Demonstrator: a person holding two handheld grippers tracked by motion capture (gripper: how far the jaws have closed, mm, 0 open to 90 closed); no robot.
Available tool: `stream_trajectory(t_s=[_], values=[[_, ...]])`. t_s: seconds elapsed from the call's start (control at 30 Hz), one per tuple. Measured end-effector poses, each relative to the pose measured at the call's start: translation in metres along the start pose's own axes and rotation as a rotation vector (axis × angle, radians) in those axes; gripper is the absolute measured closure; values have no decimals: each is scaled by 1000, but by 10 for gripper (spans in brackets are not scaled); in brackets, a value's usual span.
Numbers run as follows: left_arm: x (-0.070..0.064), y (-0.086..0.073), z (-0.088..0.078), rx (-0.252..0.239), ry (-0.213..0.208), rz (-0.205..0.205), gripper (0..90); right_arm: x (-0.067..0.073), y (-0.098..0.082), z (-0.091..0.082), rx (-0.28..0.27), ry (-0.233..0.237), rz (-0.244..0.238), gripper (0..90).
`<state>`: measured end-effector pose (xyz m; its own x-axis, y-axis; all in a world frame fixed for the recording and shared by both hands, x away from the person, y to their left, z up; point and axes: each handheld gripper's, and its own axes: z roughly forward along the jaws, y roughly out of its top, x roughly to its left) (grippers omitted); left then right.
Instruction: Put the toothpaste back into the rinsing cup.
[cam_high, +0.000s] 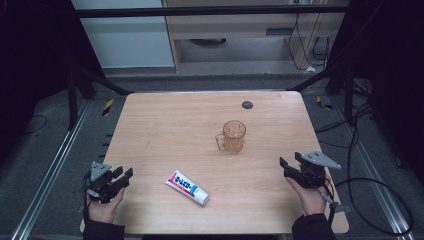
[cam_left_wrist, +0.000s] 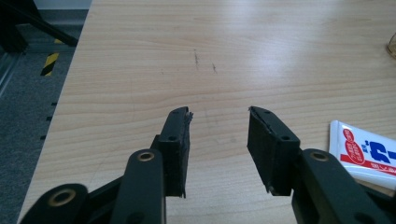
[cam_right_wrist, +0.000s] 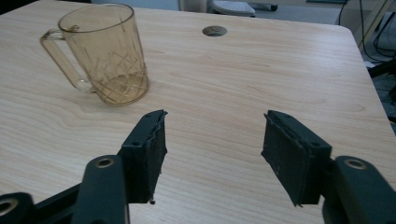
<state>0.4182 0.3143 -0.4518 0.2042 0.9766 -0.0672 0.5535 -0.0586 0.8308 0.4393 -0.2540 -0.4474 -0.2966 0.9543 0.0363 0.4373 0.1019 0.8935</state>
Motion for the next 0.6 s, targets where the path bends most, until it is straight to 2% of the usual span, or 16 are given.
stream_trajectory(t_s=[0.13, 0.23, 0.5, 0.6], values=[[-5, 0, -1, 11, -9, 15, 628, 6, 4, -5, 7, 29, -11, 439], [-9, -1, -2, 17, -4, 32, 653, 12, 8, -8, 6, 46, -41, 482], [-12, -2, 0, 33, 0, 47, 698, 36, 17, -7, 28, 137, -101, 593], [-12, -2, -1, 31, 3, 50, 706, 46, 21, -5, 34, 172, -108, 622]])
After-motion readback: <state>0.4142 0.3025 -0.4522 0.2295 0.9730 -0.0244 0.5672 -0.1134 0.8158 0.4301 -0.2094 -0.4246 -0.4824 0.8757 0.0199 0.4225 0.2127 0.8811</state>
